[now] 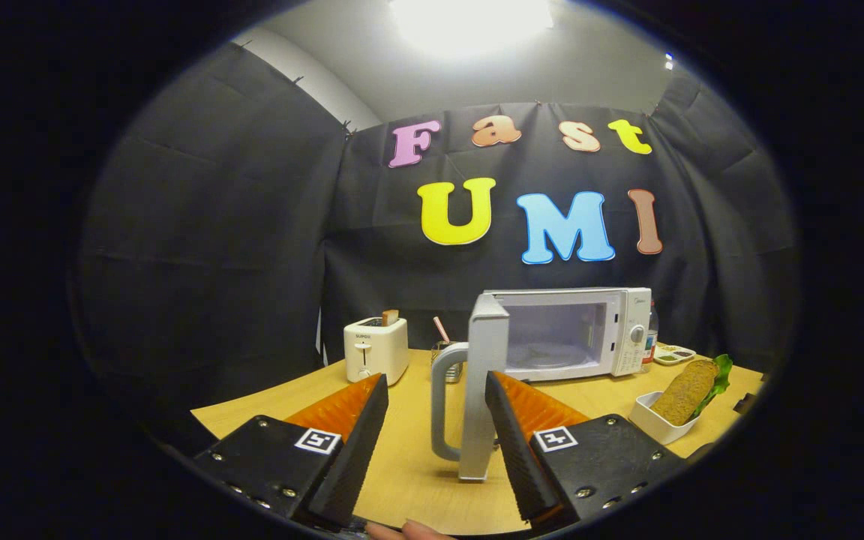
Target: Open the microwave, put the food inside, and close the microwave door.
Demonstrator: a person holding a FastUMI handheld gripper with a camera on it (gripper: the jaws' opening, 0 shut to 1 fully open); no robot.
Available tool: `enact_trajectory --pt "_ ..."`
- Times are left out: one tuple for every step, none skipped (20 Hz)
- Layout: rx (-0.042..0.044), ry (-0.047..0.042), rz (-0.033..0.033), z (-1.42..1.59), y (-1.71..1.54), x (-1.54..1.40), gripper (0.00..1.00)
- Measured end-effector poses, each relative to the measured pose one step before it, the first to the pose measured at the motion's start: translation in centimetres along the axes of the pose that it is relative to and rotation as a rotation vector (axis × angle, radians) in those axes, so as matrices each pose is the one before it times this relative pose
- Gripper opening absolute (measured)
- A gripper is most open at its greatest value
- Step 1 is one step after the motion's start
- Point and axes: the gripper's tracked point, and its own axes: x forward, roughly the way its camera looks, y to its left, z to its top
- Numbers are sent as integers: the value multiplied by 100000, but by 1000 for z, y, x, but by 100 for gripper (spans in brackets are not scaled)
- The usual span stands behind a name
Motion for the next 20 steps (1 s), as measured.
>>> enact_trajectory --pt "-790 -473 -623 234 -1434 -787 79" --pt "-852 -173 -1482 -49 -1722 -642 79" --pt "-554 -43 -1964 -160 -1910 -648 79" --pt "-741 147 -2232 -292 -2013 -522 79" --pt "-809 -111 -3049 -306 -2295 -316 79" --pt "-1017 338 -4849 -524 -2954 68 79" --pt "-1039 472 -5488 -549 -3010 131 79" --pt "-847 577 -5881 -777 -3050 377 79" --pt "-187 819 -5624 -759 -3002 498 79" --pt "418 1486 -5087 -1060 -2646 618 79" --pt "1070 1577 -4486 -945 -2356 632 79" --pt "1388 1450 -3557 -782 -2030 683 79" --pt "1214 1296 -2982 -682 -1633 615 79" --pt "369 846 -2395 -657 -1407 661 79" --pt "-250 247 -2470 -383 -1245 620 79" --pt "-64 542 -2140 -690 -1226 772 79" --pt "1086 1308 -732 -672 -771 816 79" --pt "2794 2510 1435 -1018 -62 863 79" --pt "3557 3023 2034 -997 163 711 79" --pt "3475 2745 2062 -805 78 782 79"
